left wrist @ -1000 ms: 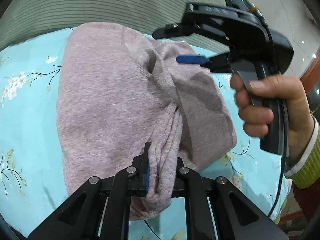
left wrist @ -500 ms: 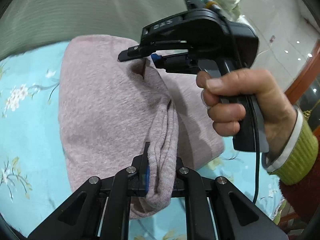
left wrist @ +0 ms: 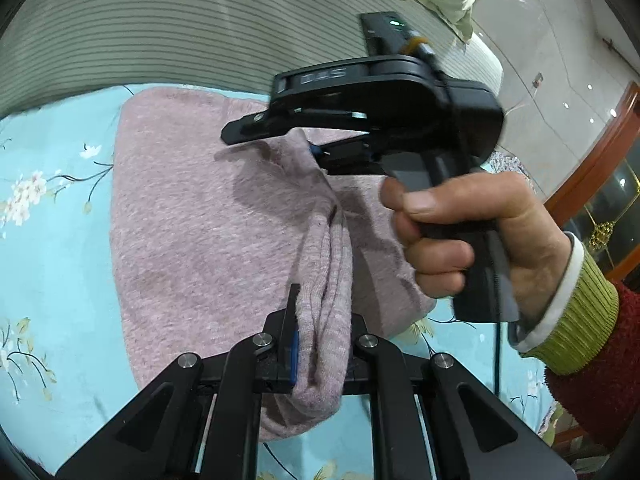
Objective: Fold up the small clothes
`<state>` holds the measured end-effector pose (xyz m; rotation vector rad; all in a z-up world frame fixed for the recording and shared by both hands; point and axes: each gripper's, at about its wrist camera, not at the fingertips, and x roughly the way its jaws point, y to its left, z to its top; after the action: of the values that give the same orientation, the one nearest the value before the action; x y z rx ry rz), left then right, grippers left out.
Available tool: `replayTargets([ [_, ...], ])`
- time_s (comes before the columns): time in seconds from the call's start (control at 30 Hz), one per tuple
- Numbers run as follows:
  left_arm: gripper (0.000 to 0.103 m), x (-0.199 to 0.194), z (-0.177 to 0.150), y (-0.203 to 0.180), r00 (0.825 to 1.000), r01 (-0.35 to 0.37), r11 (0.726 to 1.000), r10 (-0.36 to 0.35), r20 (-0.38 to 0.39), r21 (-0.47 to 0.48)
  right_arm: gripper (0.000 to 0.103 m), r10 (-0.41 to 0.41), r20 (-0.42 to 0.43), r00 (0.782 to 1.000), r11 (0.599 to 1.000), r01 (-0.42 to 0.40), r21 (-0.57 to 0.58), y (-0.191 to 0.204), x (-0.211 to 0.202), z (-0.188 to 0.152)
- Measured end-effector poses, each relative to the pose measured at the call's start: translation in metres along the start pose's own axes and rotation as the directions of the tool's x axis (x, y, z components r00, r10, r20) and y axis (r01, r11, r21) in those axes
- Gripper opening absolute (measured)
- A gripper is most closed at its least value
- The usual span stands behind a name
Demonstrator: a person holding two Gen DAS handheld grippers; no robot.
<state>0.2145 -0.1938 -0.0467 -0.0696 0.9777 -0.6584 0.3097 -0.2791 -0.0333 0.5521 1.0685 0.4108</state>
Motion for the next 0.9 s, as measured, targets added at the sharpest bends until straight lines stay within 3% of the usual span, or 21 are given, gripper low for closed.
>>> replayTargets([
  [0.2,0.010,-0.025,0.008,-0.011,0.998,0.022,0.999,-0.023,0.050,0.024,0.012,0.048,0.142,0.989,0.992,-0.031,-0.119,0.028,-0.056,0.010],
  [0.33,0.010,-0.021,0.021,-0.034,0.993,0.091,0.993,-0.096,0.074,0.078,0.012,0.027,0.202,0.979,0.993,-0.004,-0.115,0.005,-0.086,0.009],
  [0.43,0.011,0.010,0.018,-0.047,0.992,0.118,0.989,-0.121,0.029,0.090,0.012,-0.059,0.176,0.983,0.997,0.067,-0.043,-0.039,-0.084,0.005],
  [0.57,0.011,0.067,0.003,-0.050,0.991,0.103,0.990,-0.094,-0.095,0.098,0.012,-0.137,0.123,0.983,0.991,0.136,0.013,-0.082,-0.069,-0.005],
  [0.7,0.011,0.083,-0.002,-0.047,0.985,0.116,0.989,-0.103,-0.135,0.088,0.012,-0.119,0.185,0.975,0.993,0.118,0.017,-0.081,-0.079,-0.010],
  [0.83,0.011,0.078,0.003,-0.046,0.985,0.138,0.987,-0.128,-0.119,0.087,0.011,-0.122,0.276,0.954,0.992,0.127,-0.001,-0.068,-0.097,-0.013],
  [0.9,0.011,0.072,0.004,-0.049,0.985,0.150,0.983,-0.139,-0.104,0.106,0.011,-0.151,0.270,0.951,0.988,0.155,0.006,-0.069,-0.096,-0.011],
])
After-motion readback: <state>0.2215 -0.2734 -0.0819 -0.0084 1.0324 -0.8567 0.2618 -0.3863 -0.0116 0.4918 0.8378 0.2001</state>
